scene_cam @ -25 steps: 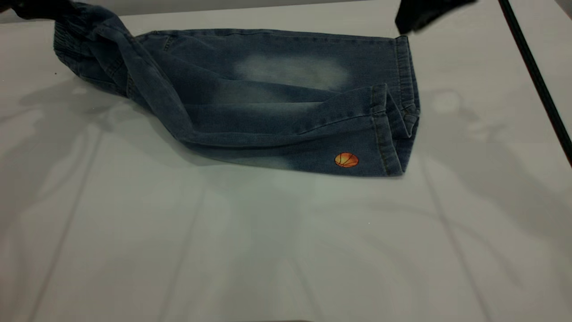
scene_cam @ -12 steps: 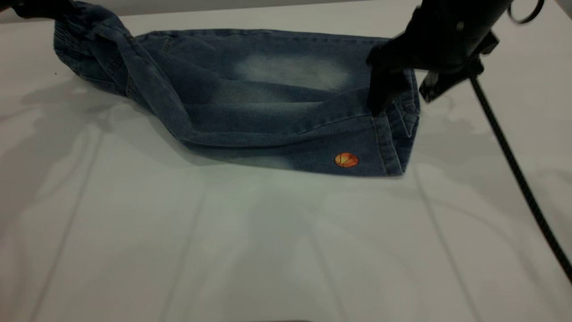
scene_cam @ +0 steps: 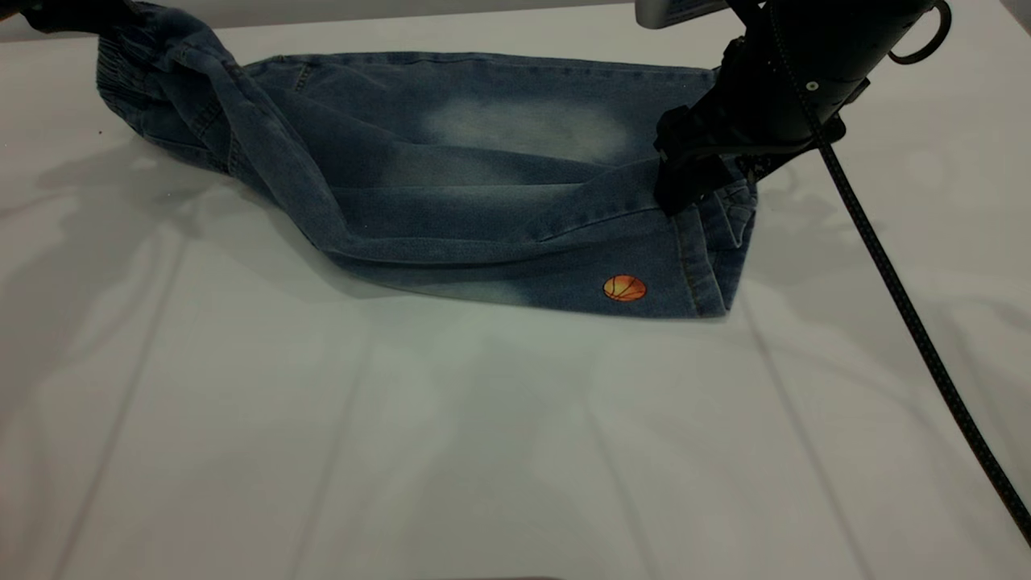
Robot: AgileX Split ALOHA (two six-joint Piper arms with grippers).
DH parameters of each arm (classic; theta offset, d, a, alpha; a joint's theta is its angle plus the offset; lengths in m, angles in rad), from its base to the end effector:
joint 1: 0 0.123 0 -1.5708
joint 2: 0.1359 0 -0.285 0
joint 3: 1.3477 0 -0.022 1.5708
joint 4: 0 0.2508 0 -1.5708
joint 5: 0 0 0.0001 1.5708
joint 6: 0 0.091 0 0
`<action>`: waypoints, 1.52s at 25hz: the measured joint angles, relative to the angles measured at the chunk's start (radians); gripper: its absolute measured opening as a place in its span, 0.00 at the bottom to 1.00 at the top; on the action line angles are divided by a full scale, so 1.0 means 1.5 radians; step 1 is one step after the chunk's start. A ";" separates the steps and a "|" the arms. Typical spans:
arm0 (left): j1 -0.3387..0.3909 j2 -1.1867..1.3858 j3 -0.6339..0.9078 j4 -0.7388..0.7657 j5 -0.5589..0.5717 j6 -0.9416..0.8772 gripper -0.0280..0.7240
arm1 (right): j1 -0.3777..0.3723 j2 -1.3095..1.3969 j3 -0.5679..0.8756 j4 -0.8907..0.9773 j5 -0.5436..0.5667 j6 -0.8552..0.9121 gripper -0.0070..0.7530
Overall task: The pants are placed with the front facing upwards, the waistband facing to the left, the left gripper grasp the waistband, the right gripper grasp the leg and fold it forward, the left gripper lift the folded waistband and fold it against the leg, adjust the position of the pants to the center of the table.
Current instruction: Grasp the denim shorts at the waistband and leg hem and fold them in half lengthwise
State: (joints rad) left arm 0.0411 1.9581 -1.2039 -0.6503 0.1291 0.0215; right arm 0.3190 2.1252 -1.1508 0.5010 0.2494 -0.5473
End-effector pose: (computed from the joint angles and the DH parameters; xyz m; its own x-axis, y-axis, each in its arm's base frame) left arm 0.4181 0.0100 0.1688 -0.5729 -0.6072 -0.5506 -0.3947 0.7931 -0.4639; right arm 0.3738 0.1349 0.0814 -0.8263 -0.3350 -0.4529 -0.4116 0.9079 0.0793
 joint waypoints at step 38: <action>0.000 0.000 0.000 0.000 -0.017 0.002 0.12 | 0.056 -0.040 -0.020 0.045 0.017 -0.049 0.03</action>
State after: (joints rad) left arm 0.0411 1.9581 -1.2039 -0.6507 0.1030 0.0248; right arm 0.4035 2.0651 -1.1806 0.5685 0.2751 -0.6209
